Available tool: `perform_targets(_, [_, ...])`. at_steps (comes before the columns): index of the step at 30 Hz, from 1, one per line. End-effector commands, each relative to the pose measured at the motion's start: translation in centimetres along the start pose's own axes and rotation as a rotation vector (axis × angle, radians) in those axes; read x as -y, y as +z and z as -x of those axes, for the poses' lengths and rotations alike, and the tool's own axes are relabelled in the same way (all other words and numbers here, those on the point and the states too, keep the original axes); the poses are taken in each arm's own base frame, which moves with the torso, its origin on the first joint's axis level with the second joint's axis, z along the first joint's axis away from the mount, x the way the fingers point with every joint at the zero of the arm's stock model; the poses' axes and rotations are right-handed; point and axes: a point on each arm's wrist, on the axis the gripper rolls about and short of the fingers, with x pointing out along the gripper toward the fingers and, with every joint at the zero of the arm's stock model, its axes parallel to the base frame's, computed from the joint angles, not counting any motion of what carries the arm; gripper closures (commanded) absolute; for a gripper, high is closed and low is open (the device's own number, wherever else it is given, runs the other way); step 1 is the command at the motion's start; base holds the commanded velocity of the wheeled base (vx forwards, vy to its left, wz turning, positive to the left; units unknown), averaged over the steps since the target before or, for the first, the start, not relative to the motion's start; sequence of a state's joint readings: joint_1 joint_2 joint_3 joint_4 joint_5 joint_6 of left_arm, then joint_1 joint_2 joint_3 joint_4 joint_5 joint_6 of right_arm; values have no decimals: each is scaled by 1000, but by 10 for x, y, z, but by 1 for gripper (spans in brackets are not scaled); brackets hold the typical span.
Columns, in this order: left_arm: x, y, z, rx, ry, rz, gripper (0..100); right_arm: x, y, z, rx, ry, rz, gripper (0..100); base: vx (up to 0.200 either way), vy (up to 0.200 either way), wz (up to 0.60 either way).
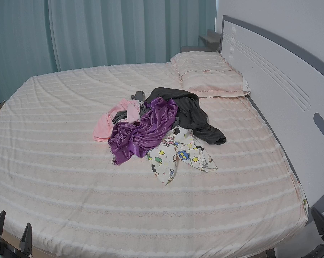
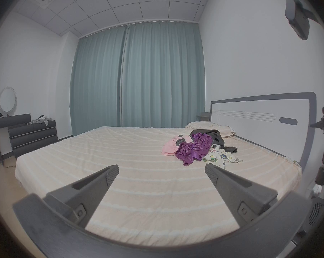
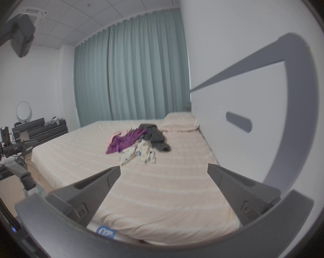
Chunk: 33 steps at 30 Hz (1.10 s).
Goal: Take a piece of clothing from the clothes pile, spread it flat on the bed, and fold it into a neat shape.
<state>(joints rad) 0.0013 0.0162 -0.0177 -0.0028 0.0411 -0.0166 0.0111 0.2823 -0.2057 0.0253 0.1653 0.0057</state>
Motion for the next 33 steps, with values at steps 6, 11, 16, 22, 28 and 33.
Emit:
perform_targets(6, [0, -5, 0, -1, 1, 0, 0, 6, 38, -123, -477, 175, -184, 0, 0, 0, 0])
perform_targets(11, [0, -5, 0, -1, 1, 0, 0, 0, 38, -171, -498, 197, -259, 0, 0, 0, 0])
perform_targets(16, [0, -5, 0, -1, 1, 0, 0, -9, 19, -230, -538, 205, -348, 0, 0, 0, 0])
perform_targets(22, [0, -5, 0, -1, 1, 0, 0, -23, -1, -288, -568, 175, -443, 0, 0, 0, 0])
perform_targets(28, [0, -5, 0, -1, 1, 0, 0, -43, -31, -349, -573, 125, -429, 0, 0, 0, 0])
perform_targets(33, [0, -5, 0, -1, 1, 0, 0, -60, -44, -388, -548, 76, -458, 0, 0, 0, 0])
